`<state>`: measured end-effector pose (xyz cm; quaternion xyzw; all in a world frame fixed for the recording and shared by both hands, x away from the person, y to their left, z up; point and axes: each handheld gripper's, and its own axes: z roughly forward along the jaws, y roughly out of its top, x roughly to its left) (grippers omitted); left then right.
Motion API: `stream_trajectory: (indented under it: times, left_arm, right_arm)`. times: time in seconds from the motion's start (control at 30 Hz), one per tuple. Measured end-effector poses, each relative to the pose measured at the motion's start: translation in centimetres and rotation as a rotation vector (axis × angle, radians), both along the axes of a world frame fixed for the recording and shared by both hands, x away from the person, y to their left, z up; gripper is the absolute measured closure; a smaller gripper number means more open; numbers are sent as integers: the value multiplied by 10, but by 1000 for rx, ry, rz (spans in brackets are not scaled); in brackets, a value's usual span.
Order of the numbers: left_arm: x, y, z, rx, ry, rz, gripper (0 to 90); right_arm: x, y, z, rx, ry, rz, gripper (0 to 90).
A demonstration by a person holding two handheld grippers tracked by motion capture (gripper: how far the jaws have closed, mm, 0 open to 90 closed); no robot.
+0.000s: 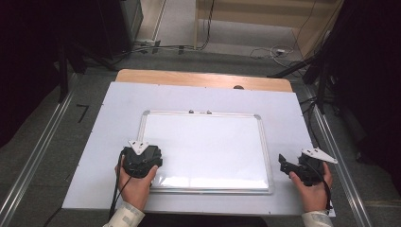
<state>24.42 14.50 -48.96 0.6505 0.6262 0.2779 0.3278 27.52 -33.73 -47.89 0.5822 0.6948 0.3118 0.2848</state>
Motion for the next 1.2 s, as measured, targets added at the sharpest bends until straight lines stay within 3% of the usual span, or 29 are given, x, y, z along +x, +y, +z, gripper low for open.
stream_trajectory:
  times: [0.33, 0.67, 1.2]
  left_arm:
    - [-7, -1, 14, -10, -72, -24, 288]
    - [-8, 3, 19, -39, -92, -34, 259]
    - [-6, 13, 20, -67, -89, -54, 233]
  right_arm:
    - [0, 0, 0, 0, 1, -2, 136]
    - [0, -1, 0, 1, 2, 0, 136]
    - [0, -1, 0, 0, 2, 0, 136]
